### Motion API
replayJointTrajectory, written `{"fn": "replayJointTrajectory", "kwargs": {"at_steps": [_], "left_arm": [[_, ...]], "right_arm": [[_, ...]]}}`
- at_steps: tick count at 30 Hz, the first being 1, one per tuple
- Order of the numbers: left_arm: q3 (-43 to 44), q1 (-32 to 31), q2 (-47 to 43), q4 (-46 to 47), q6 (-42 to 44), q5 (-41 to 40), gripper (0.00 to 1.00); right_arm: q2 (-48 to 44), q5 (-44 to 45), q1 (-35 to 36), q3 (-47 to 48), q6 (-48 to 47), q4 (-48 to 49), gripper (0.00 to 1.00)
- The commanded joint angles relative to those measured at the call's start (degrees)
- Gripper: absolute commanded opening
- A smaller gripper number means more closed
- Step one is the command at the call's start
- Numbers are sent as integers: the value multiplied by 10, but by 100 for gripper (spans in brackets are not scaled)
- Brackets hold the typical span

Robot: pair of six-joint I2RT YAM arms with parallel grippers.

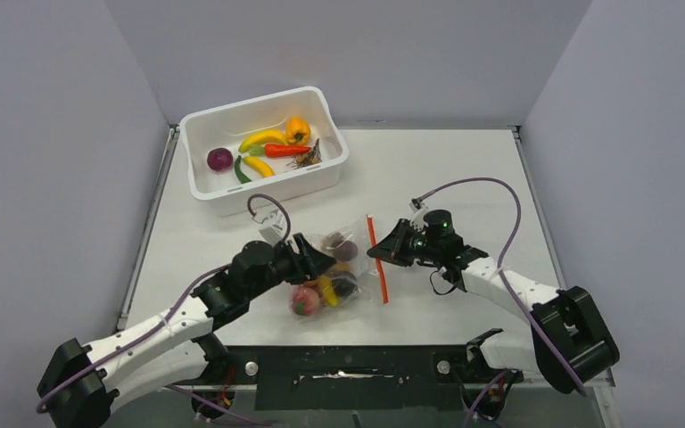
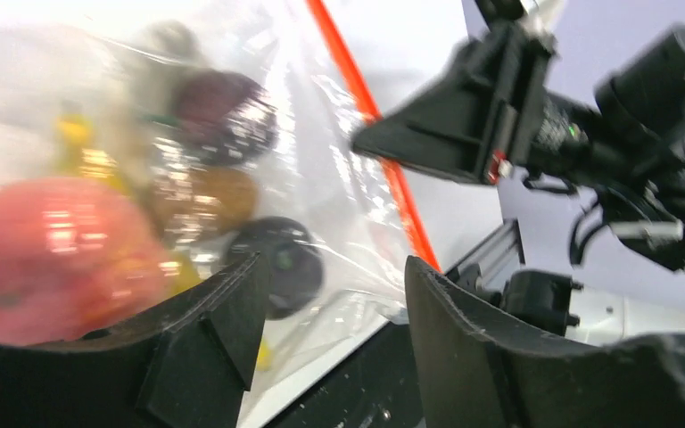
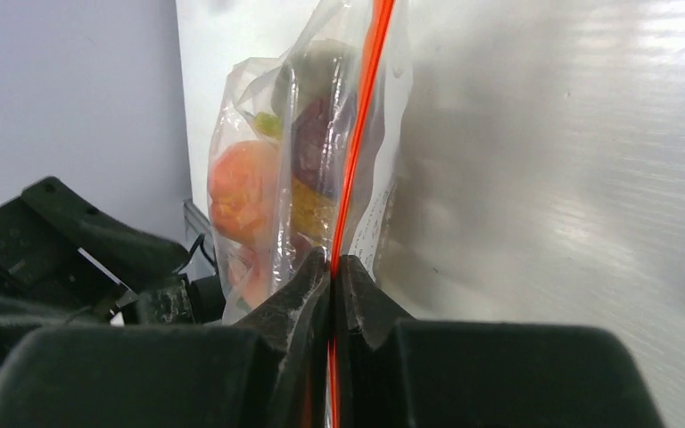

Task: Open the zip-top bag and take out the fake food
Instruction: Pick up the zipper food storage bag at the center of the board, then move the bin to the center of the board.

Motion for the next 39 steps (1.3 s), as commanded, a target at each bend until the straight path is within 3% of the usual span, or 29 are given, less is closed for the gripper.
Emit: {"fn": "replayJointTrajectory", "kwargs": {"at_steps": [1, 4, 9, 15, 25, 28, 33, 39], "left_arm": [[53, 126, -44, -64, 81, 97, 58], [135, 212, -24, -129, 184, 153, 65], [310, 350, 97, -251, 346, 160, 76], [441, 497, 264, -283, 407, 220, 77], [507, 536, 448, -276, 374, 189, 77], [491, 537, 443, -280, 372, 215, 77], [412, 532, 384, -258, 333, 326, 76], [288, 470, 286, -242, 278, 331, 75]], "right_arm": [[-70, 83, -3, 43, -82, -132, 0], [-99, 103, -8, 41, -91, -167, 0], [-135, 104, -10, 34, -90, -193, 0], [-178, 115, -11, 36, -88, -228, 0], [-240, 140, -14, 78, -109, -320, 0], [-261, 161, -14, 92, -122, -354, 0], [-285, 201, -15, 104, -141, -391, 0], [-284, 213, -18, 117, -174, -407, 0]]}}
